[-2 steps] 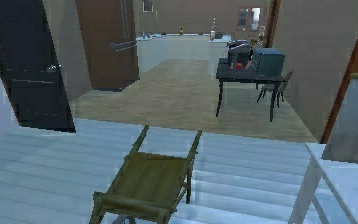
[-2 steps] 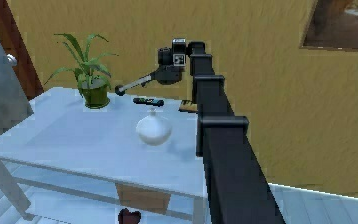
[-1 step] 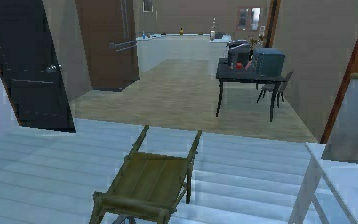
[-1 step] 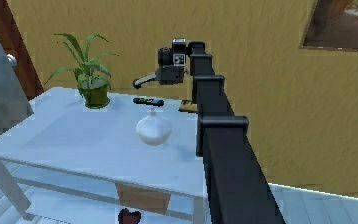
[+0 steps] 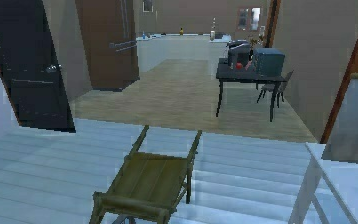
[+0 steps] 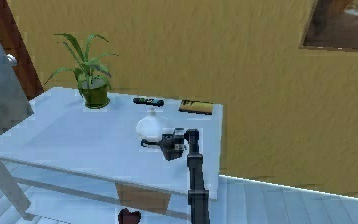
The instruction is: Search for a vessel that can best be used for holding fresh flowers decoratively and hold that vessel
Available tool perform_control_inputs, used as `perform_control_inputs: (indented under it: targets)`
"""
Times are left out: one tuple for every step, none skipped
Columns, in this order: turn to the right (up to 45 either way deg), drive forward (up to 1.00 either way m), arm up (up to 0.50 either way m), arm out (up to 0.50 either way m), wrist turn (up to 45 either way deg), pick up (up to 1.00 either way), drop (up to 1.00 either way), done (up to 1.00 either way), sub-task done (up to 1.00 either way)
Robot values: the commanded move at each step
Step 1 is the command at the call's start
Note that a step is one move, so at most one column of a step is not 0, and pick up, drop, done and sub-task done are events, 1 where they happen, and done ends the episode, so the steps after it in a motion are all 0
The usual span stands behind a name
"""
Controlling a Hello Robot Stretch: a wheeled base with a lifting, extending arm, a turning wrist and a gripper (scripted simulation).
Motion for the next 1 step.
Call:
perform_control_inputs:
  targets:
    - [0.0,0.00,0.00,0.00,0.0,1.00,0.00,0.00,0.00]
